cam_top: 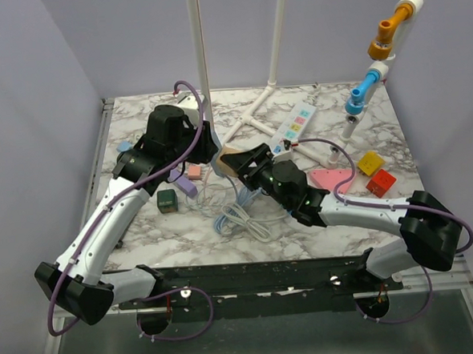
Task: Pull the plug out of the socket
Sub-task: Remove the plug from the socket.
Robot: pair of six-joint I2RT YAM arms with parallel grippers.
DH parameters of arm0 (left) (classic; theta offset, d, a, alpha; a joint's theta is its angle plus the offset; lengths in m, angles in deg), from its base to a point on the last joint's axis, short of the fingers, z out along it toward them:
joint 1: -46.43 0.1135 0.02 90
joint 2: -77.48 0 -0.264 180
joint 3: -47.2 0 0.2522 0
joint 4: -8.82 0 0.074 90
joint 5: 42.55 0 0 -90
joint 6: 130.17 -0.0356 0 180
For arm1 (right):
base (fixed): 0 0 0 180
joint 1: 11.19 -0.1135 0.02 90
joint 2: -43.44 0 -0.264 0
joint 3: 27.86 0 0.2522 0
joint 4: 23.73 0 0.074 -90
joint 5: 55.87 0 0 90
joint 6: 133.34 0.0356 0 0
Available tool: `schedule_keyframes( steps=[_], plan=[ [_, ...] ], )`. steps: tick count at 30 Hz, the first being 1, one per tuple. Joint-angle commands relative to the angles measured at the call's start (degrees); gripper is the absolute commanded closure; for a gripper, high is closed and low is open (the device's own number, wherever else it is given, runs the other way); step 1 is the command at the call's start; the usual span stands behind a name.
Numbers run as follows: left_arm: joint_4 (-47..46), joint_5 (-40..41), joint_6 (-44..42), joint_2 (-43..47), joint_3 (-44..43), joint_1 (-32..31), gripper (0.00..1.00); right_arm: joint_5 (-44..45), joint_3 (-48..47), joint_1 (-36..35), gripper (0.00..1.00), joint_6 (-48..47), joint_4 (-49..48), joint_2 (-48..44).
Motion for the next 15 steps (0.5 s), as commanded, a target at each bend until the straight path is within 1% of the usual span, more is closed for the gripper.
schedule_keyframes(
  steps=[1, 3, 6, 8, 13, 15],
  plan=[
    [-3.1, -0.7, 0.8, 2.4, -0.1, -0.2, 1.00, 1.5, -1.3, -0.5, 0.30, -0.1, -1.8, 0.6],
    [-3.3, -0.6, 0.7, 2.5, 0.1, -0.2, 1.00, 1.7, -0.5, -0.6, 0.44, -0.7, -2.1, -0.3],
    [-3.6, 0.6, -0.3, 2.6, 0.6, -0.2, 1.00, 2.9, 1.0, -0.6, 0.73, -1.6, -0.1, -3.1],
    [-4.0, 1.8, -0.9, 2.7, 1.2, -0.2, 1.00, 4.1, 1.8, -0.6, 0.84, -2.5, 3.5, -6.1],
    [-4.8, 5.5, -2.7, 2.3, 2.8, -0.2, 1.00, 6.7, 5.1, -0.7, 0.89, -4.3, 11.1, -13.3],
    [-5.4, 9.1, -4.3, 2.2, 3.3, -0.2, 1.00, 7.1, 6.8, -0.7, 0.90, -4.5, 14.2, -16.3]
  ],
)
